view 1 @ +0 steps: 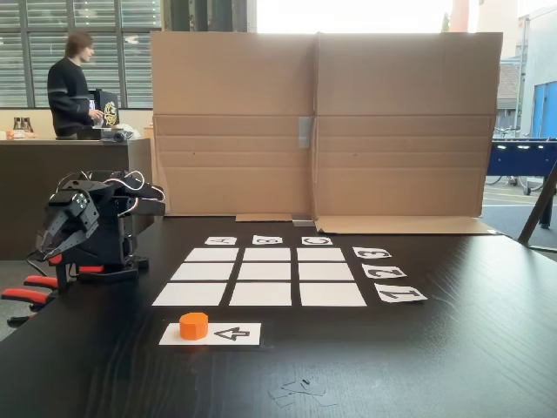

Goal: Pick up the round, orange token and place it in the grid on square B2.

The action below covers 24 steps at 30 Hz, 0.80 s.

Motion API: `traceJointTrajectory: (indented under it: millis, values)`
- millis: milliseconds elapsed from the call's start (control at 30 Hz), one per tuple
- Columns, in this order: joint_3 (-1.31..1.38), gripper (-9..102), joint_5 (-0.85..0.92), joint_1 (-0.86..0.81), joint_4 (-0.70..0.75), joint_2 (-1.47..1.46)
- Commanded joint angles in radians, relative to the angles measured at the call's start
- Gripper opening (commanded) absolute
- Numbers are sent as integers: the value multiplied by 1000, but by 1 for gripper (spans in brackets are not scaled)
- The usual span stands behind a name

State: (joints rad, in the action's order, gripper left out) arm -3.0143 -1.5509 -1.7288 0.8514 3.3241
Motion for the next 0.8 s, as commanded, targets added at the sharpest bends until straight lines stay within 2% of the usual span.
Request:
traceJointTrajectory:
  millis: [0, 567, 700, 767]
  values:
    - [-17, -1, 51, -9, -57, 14]
    - [-9, -1, 57, 5, -49, 6]
    - [0, 15, 63, 12, -44, -12]
    - [14, 19, 74, 20, -37, -41]
